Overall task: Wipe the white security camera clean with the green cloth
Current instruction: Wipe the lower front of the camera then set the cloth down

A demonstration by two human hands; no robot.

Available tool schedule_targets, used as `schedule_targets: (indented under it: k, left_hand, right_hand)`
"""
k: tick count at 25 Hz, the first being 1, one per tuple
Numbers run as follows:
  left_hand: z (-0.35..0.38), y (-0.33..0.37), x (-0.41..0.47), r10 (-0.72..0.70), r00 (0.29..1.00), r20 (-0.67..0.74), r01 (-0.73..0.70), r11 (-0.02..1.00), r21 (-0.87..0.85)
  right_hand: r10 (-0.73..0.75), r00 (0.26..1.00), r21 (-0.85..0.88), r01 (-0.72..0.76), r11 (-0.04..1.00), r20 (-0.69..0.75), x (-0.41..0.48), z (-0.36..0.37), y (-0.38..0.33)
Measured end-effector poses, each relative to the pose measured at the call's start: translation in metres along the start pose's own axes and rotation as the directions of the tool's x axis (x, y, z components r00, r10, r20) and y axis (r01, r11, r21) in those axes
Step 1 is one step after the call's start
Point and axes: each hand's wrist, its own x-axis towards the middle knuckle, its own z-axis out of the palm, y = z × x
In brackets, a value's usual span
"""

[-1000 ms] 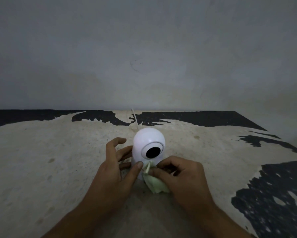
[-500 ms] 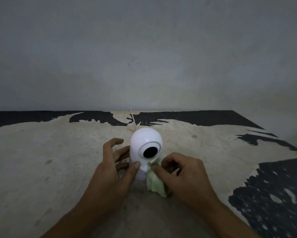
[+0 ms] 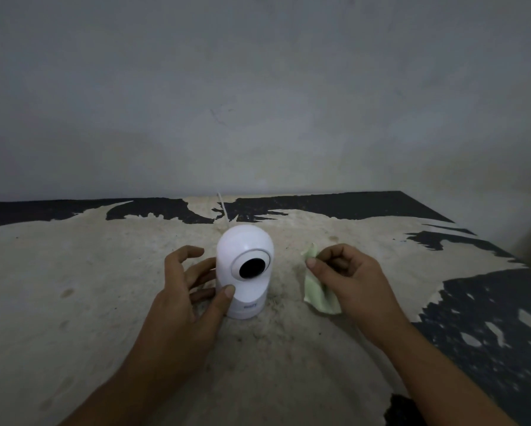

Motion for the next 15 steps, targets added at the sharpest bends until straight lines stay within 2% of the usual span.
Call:
schedule_targets:
  k: [4,7,11,15]
  left_hand:
    - [-0.0002,0.0021,-0.0015,-0.008,1.000,0.002,0.008,1.000,0.014]
    - [0.0000,0.0026,-0.0013,-0.017,1.000,0.009,0.017,1.000,0.010]
    - [-0.0001,0.0029,-0.0005,-0.028,1.000,0.013,0.028,1.000,0.008]
    - [-0.0002,0.0017,-0.0005,-0.017,1.000,0.011,0.017,1.000,0.013]
  right_hand:
    - [0.067,0.996,0.048,-0.070,0.996,0.058,0.0030,-0.0046,0.0029]
    - [0.088,0.996,0.018,-0.089,0.996,0.029,0.0063,-0.0057,0.0042]
    - [0.037,0.999,-0.039,-0.036,0.999,0.024,0.0091,-0.0089,0.0054]
    - [0.089,0.996,-0.082,-0.087,0.993,0.026,0.0088,-0.0089,0.0042]
